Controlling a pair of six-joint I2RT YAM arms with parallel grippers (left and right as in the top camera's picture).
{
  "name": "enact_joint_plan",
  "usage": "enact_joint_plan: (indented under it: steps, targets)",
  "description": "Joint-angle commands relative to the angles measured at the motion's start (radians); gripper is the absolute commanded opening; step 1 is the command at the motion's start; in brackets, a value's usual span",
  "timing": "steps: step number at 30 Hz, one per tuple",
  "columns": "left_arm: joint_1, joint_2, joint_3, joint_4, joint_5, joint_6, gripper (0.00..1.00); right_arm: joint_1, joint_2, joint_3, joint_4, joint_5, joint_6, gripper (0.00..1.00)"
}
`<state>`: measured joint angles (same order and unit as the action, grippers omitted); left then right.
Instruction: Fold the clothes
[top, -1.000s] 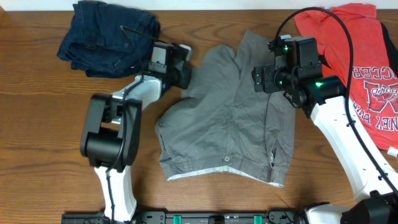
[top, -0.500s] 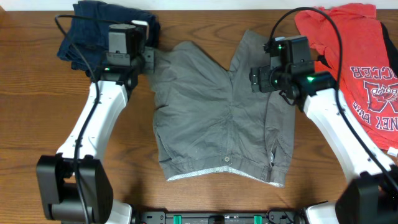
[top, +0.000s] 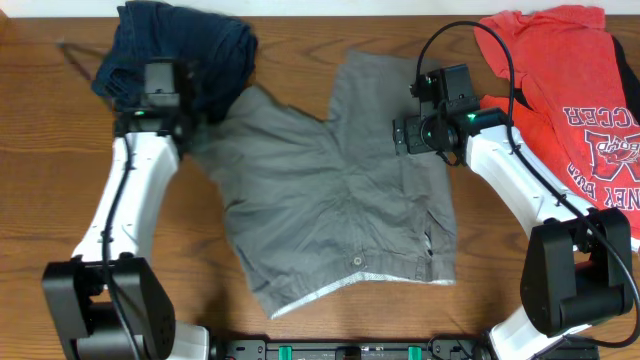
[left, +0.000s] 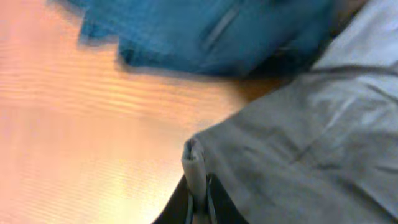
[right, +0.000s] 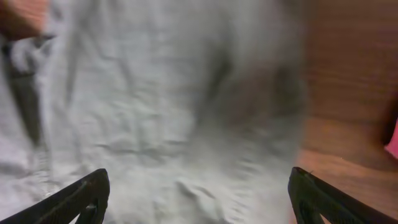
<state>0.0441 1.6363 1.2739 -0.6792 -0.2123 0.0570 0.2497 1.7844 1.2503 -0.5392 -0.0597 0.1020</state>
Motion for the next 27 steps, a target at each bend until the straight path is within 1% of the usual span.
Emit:
enact_joint_plan:
  steps: [1, 4, 7, 10, 13, 18, 19, 20, 22, 23, 24, 26, 27]
  targets:
    - [0.088, -0.058, 0.013, -0.076, -0.065, -0.127, 0.06, -0.007, 0.002, 0.002, 0.015, -0.005, -0.003, 0.90]
    - [0.165, -0.079, 0.013, -0.167, -0.061, -0.209, 0.06, -0.007, 0.002, 0.002, 0.023, -0.005, -0.003, 0.89]
    - [0.224, -0.088, 0.013, -0.248, -0.051, -0.256, 0.06, -0.007, 0.003, 0.002, 0.027, -0.006, -0.003, 0.88]
    - [0.263, -0.088, 0.013, -0.298, 0.021, -0.257, 0.06, -0.002, 0.012, 0.002, 0.035, -0.030, -0.006, 0.86]
    - [0.287, -0.088, 0.008, -0.312, 0.106, -0.257, 0.06, 0.006, 0.024, 0.002, 0.035, -0.060, -0.023, 0.85]
    - [0.322, -0.088, -0.006, -0.319, 0.119, -0.257, 0.06, 0.034, 0.040, 0.002, 0.030, -0.113, -0.046, 0.85]
    - [0.328, -0.088, -0.006, -0.318, 0.119, -0.257, 0.08, 0.042, 0.041, 0.002, 0.022, -0.117, -0.057, 0.85]
    - [0.333, -0.088, -0.006, -0.315, 0.119, -0.257, 0.17, 0.051, 0.042, 0.002, 0.012, -0.117, -0.064, 0.85]
    - [0.338, -0.088, -0.006, -0.309, 0.119, -0.257, 0.54, 0.072, 0.047, 0.002, -0.014, -0.114, -0.080, 0.84]
    - [0.337, -0.088, -0.006, -0.304, 0.119, -0.257, 0.68, 0.081, 0.050, 0.002, -0.026, -0.108, -0.082, 0.84]
    - [0.337, -0.088, -0.006, -0.299, 0.119, -0.257, 0.73, 0.093, 0.054, 0.002, -0.035, -0.100, -0.082, 0.84]
    - [0.337, -0.088, -0.006, -0.288, 0.120, -0.257, 0.77, 0.113, 0.063, 0.002, -0.041, -0.098, -0.082, 0.83]
    - [0.337, -0.088, -0.006, -0.283, 0.124, -0.257, 0.78, 0.124, 0.067, 0.002, -0.040, -0.097, -0.082, 0.82]
